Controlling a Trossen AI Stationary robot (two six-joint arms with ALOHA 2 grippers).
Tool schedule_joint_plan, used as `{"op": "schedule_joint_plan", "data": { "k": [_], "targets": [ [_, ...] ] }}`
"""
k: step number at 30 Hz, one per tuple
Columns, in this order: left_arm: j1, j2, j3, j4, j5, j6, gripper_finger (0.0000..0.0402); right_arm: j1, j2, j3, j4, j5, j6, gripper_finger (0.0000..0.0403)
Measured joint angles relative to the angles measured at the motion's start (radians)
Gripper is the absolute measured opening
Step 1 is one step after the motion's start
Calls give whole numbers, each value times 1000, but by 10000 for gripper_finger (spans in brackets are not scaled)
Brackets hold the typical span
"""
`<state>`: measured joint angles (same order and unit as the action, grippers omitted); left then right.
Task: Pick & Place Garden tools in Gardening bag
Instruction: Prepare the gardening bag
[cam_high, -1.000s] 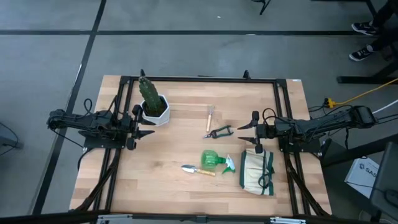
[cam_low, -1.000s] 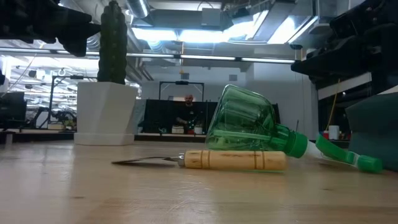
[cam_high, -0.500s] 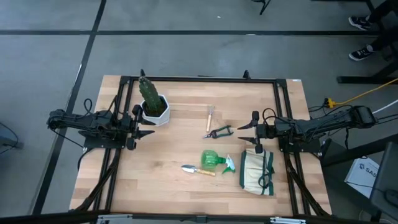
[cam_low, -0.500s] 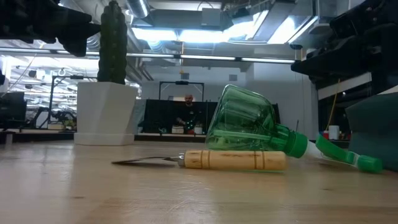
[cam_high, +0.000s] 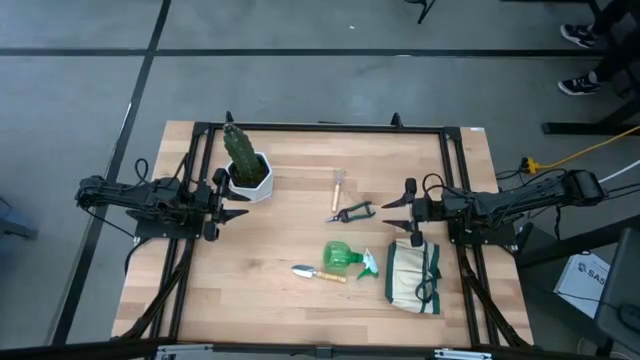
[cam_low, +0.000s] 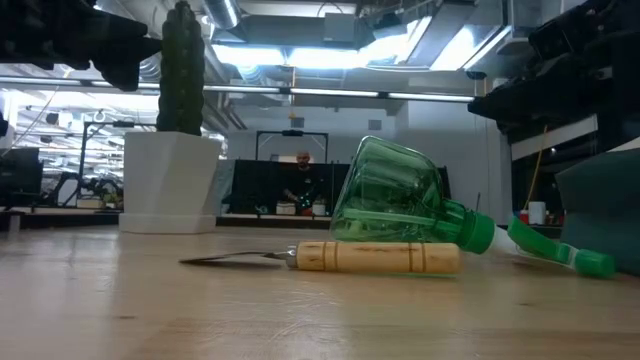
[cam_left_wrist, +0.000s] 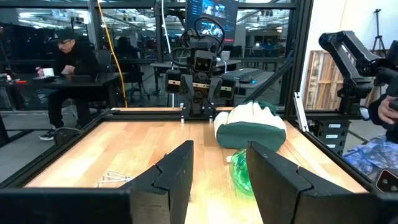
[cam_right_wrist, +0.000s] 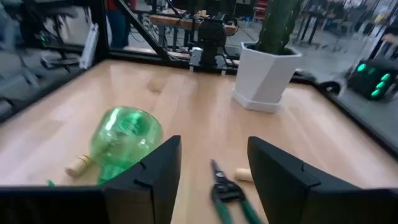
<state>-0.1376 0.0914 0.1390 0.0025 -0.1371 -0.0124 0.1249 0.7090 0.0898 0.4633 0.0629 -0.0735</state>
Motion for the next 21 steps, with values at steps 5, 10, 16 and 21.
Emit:
{"op": "schedule_joint_plan", "data": {
  "k": [5,10,16,21],
  "targets": [
    [0,0,0,0,0,0,144,0,0,0,-9,-80,60,188],
    [0,0,0,0,0,0,144,0,0,0,-11,-175,111,188],
    [0,0,0,0,0,0,144,0,0,98,-242,-259,203,188],
    [0,0,0,0,0,0,144,0,11,304,-704,-268,268,188]
  ]
}}
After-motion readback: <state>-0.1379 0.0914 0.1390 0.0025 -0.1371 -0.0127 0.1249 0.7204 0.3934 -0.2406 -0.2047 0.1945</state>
